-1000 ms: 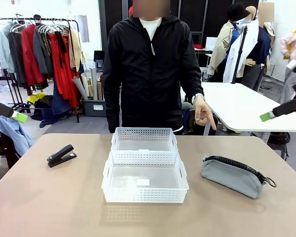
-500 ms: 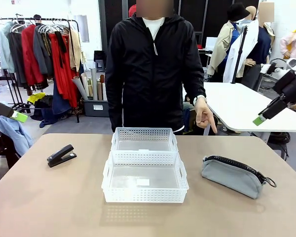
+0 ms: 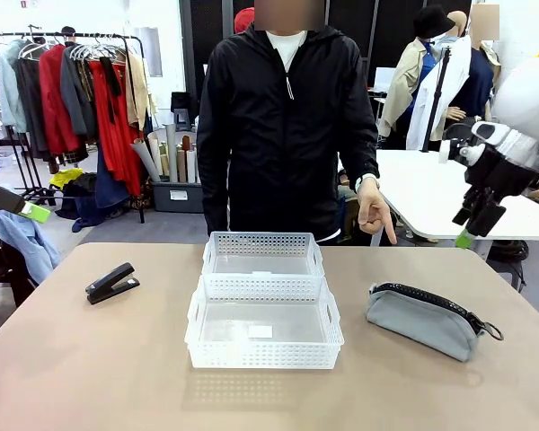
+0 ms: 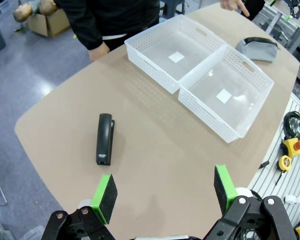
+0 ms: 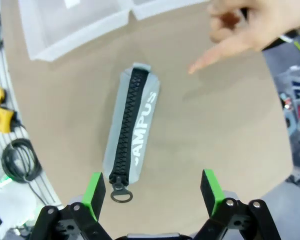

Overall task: Distribute items into two baskets.
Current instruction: Pick up the Pencil pouch that the person points to.

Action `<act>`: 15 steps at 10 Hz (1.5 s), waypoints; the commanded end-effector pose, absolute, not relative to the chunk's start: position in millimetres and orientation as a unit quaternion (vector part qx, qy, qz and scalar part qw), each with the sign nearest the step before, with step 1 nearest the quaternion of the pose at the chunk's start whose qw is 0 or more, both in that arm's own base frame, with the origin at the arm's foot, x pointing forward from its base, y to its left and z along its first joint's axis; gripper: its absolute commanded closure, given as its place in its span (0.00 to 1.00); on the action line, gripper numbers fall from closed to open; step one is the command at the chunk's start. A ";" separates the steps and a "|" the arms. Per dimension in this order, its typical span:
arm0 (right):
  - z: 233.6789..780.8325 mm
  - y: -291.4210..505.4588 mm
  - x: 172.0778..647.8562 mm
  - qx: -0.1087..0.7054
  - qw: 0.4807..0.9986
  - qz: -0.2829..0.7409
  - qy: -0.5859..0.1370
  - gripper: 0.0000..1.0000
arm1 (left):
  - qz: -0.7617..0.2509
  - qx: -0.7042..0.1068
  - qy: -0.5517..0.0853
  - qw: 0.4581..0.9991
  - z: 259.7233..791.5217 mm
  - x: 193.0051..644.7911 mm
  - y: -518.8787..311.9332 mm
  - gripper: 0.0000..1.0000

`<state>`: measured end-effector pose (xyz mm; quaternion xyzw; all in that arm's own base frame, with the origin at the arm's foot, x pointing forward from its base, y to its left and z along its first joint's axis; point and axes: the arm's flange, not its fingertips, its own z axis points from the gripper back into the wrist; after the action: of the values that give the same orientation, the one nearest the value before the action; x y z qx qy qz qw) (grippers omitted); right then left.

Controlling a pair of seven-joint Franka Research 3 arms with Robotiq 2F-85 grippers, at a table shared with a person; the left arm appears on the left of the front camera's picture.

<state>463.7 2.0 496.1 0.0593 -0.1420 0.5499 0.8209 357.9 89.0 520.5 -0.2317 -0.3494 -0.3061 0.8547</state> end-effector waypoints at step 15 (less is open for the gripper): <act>361.0 46.3 456.2 0.031 0.790 0.606 -0.087 0.00 | -0.305 -0.239 -0.353 0.852 520.1 358.1 89.6 0.00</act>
<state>447.9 46.2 367.0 0.0437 -0.0853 0.6047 0.7907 357.9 89.3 520.6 -0.2317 -0.3494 -0.3059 0.8548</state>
